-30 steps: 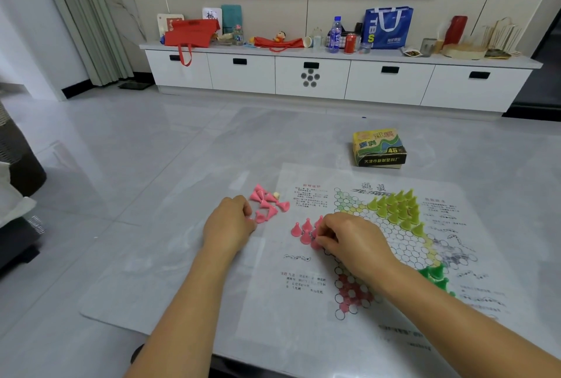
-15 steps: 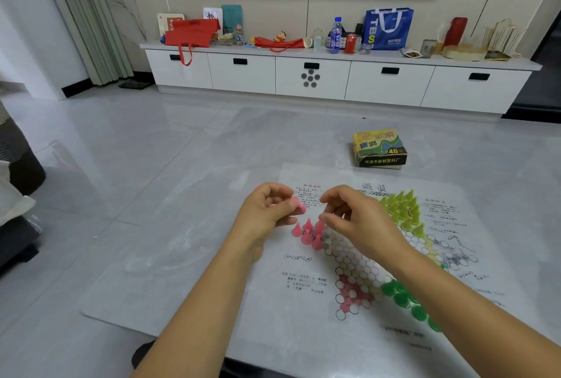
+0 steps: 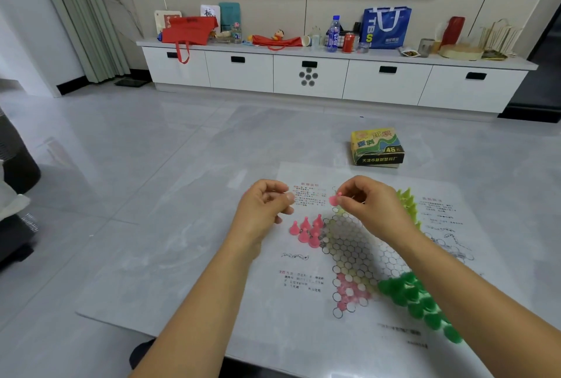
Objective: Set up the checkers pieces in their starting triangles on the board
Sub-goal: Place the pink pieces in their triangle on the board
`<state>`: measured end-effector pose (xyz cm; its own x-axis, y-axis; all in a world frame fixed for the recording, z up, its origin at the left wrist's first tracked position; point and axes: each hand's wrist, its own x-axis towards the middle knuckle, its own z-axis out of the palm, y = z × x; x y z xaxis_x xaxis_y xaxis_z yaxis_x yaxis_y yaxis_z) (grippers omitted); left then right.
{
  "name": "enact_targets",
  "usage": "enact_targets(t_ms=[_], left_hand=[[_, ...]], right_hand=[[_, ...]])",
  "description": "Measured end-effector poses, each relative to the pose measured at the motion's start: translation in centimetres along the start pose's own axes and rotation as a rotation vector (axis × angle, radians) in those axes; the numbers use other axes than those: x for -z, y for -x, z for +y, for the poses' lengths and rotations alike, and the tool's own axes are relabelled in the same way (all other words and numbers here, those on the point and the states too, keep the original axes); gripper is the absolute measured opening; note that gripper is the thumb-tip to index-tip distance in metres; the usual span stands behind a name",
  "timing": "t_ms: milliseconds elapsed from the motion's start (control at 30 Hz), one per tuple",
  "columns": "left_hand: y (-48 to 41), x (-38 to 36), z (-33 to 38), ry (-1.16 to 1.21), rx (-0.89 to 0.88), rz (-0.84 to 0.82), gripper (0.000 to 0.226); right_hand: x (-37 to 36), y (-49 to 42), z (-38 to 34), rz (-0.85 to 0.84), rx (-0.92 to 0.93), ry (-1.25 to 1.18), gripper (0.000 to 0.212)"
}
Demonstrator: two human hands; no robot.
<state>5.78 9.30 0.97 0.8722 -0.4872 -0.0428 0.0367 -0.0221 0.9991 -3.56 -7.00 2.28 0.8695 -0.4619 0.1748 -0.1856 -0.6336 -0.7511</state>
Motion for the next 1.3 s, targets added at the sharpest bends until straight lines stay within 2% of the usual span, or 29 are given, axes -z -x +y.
enact_targets(t_ms=[67, 200, 333, 467, 600, 733, 933, 1167, 1300], left_hand=[[-0.6, 0.7, -0.3, 0.024, 0.023, 0.080, 0.013], [-1.2, 1.6, -0.7, -0.033, 0.020, 0.172, 0.012], [-1.8, 3.0, -1.2, -0.221, -0.035, 0.282, 0.022], [-2.5, 3.8, -2.0, -0.356, 0.018, 0.271, 0.023], [-2.6, 3.6, -2.3, -0.611, 0.030, 0.208, 0.012], [-2.3, 3.2, -2.3, -0.763, 0.034, 0.179, 0.021], [-2.0, 2.8, -1.9, -0.956, 0.020, 0.135, 0.006], [-1.4, 2.5, -1.7, -0.927, -0.042, 0.137, 0.013], [-1.4, 2.6, -1.8, -0.794, -0.033, 0.157, 0.009]], right_hand=[[-0.3, 0.0, 0.8, -0.049, -0.020, 0.147, 0.009], [-1.4, 0.1, 1.8, -0.072, 0.005, 0.244, 0.011], [-2.0, -0.2, 2.0, -0.077, 0.033, 0.316, 0.013], [-2.4, -0.5, 2.2, -0.090, 0.036, 0.337, 0.013], [-2.6, -0.8, 2.3, -0.098, 0.045, 0.354, 0.013], [-2.7, -0.8, 2.3, -0.104, 0.050, 0.358, 0.012], [-2.9, -0.7, 2.4, -0.123, 0.048, 0.386, 0.014], [-2.9, -0.7, 2.4, -0.131, 0.043, 0.387, 0.015], [-2.9, -0.7, 2.6, -0.135, 0.037, 0.376, 0.015]])
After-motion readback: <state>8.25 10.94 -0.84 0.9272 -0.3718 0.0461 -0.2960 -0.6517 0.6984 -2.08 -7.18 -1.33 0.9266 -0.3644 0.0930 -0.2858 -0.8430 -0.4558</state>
